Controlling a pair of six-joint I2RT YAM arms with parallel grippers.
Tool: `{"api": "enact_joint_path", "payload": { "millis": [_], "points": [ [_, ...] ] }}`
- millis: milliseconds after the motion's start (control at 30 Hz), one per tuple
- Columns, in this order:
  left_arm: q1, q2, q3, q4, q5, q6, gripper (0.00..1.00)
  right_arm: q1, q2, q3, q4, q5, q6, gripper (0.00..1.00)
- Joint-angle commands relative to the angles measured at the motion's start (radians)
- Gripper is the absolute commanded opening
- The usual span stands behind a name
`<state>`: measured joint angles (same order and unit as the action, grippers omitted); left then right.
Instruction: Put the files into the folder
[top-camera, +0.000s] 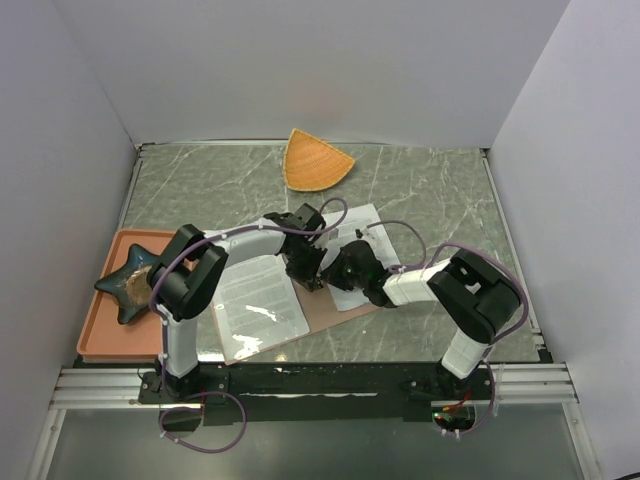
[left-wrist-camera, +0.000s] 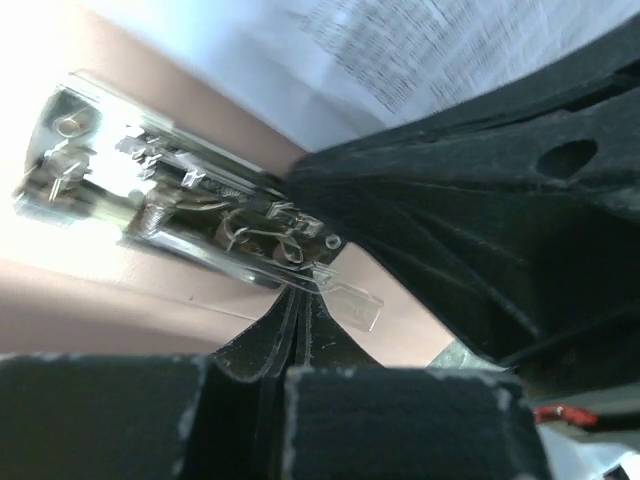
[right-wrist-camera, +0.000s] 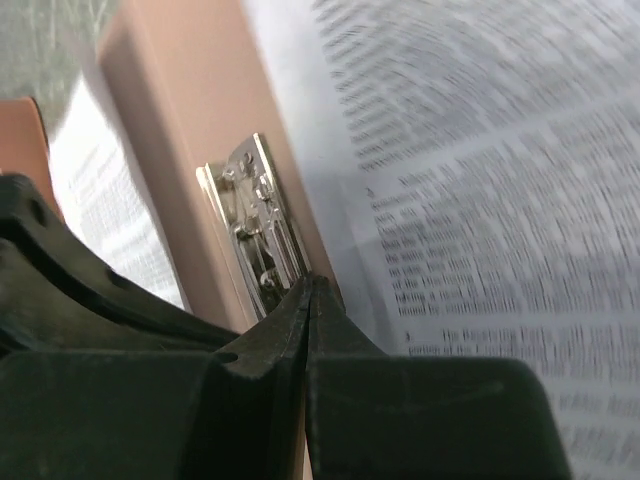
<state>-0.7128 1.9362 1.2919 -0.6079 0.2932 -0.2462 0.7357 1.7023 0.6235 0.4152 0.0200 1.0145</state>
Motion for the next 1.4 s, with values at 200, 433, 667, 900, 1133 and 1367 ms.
{"api": "enact_joint_path", "payload": {
  "millis": [200, 433, 667, 900, 1133, 1367],
  "points": [
    [-0.037, 0.130, 0.061, 0.094, -0.042, -0.001, 0.01, 0.079, 0.094, -0.093, -0.174, -0.035, 0.032, 0.00],
    [0.030, 0.035, 0.136, 0.016, -0.029, 0.031, 0.04, 0.080, 0.062, -0.111, -0.199, -0.022, 0.036, 0.00],
    [0.122, -0.009, 0.199, -0.019, -0.017, 0.027, 0.08, 0.079, 0.028, -0.100, -0.222, 0.000, 0.035, 0.00],
    [0.187, -0.023, 0.290, -0.131, 0.032, 0.087, 0.09, 0.079, -0.038, -0.068, -0.268, 0.015, 0.001, 0.00],
    [0.266, -0.066, 0.314, -0.191, -0.054, 0.180, 0.11, 0.079, -0.148, -0.056, -0.201, -0.002, -0.063, 0.00],
    [0.332, -0.112, 0.158, -0.165, -0.149, 0.236, 0.11, 0.079, -0.176, -0.038, -0.055, -0.149, -0.155, 0.00]
  ]
}}
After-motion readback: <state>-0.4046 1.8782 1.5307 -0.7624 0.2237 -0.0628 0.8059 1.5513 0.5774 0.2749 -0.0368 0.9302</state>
